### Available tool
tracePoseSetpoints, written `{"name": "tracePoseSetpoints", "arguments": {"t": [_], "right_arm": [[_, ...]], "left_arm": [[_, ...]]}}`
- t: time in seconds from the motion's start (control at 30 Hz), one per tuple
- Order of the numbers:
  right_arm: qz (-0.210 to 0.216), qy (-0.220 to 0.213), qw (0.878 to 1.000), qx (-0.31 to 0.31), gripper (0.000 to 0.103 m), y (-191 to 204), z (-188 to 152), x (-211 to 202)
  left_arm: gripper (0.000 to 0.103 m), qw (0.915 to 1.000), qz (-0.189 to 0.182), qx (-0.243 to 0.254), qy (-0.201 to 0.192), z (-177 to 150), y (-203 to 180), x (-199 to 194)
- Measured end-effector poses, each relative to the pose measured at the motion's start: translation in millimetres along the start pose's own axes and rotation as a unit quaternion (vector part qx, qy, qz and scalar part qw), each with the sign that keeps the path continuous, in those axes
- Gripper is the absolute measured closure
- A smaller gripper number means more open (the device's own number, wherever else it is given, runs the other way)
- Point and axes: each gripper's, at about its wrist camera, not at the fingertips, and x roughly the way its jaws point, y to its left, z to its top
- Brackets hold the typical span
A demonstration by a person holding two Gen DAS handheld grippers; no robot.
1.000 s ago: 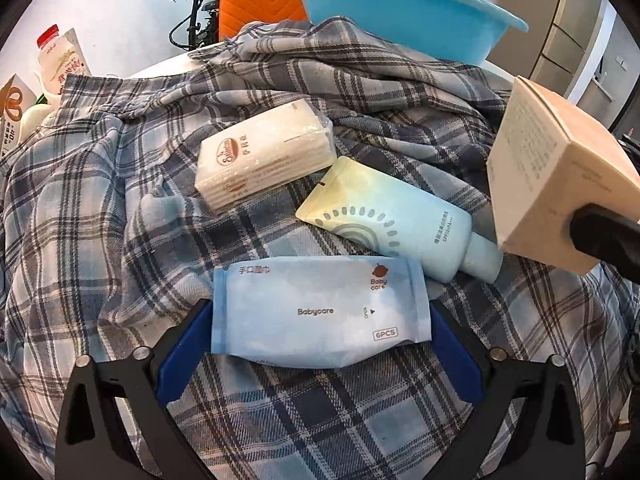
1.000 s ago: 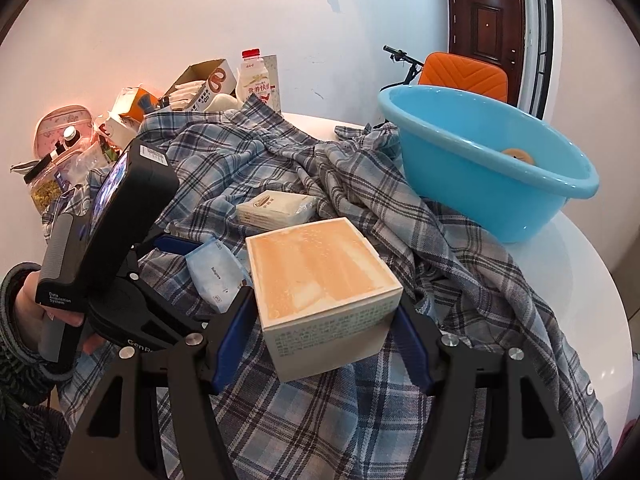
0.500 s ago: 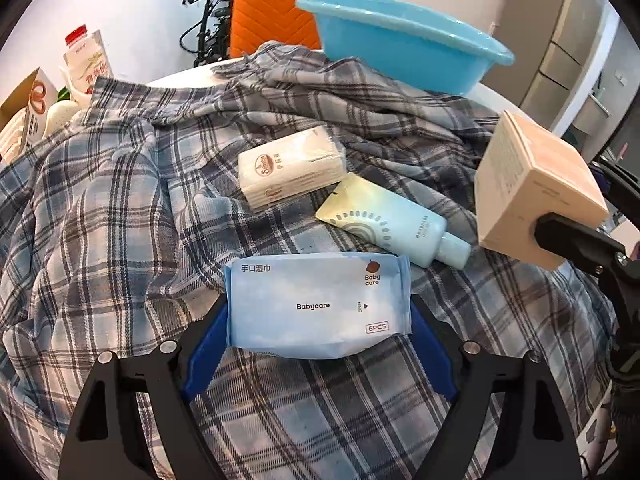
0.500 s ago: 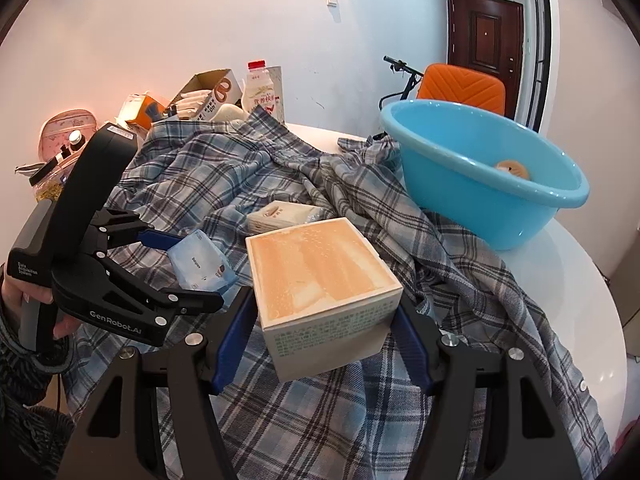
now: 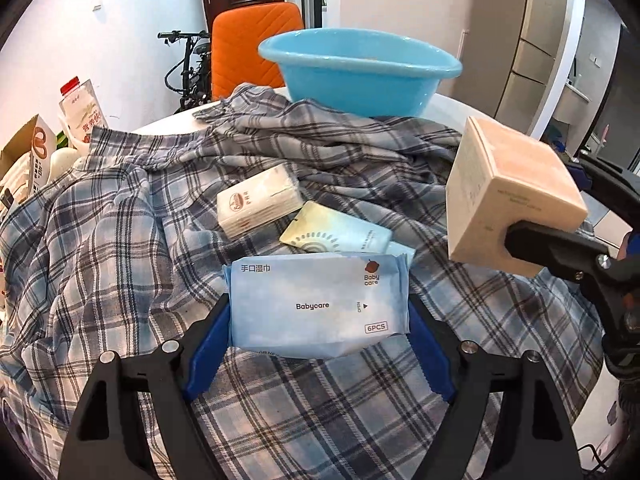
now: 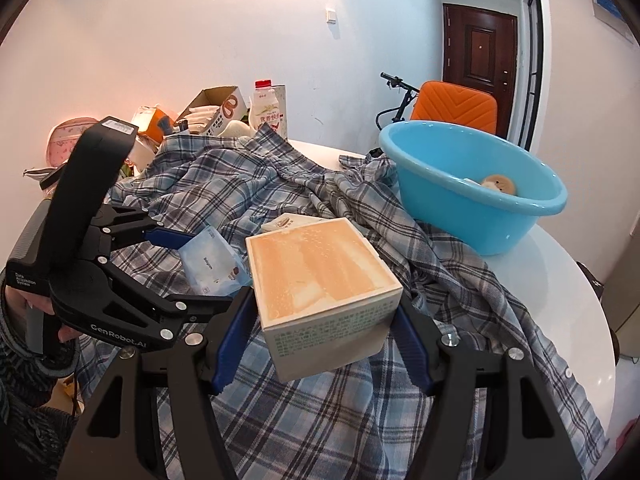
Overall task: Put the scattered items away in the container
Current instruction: 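Carry the wipes pack and cube box in both grippers over the basin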
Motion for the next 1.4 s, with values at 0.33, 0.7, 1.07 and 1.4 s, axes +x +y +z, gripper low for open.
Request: {"name": "tracePoseSetpoints", "arguments": {"t": [0.33, 0.7, 1.07, 1.4], "right_arm": [[-0.025, -0.012, 0.999, 0.025, 0.038, -22, -6, -20], [-0.053, -0.017, 0.997, 0.048, 0.038, -45, -9, -30], [-0.089, -0.041, 0.994, 0.058, 0.038, -73, 6, -43], [-0.122, -0.014, 0.983, 0.135, 0.038, -124, 52, -16]], "left_arm": [[0.019, 0.9998, 0.003, 0.013, -0.013, 13, -15, -7], [0.019, 0.9994, -0.01, 0.03, -0.013, 42, -37, -3], [0.02, 0.9986, -0.017, 0.025, -0.043, 92, -47, -9], [0.02, 0.9982, -0.017, 0.021, -0.053, 150, -54, 8]]}}
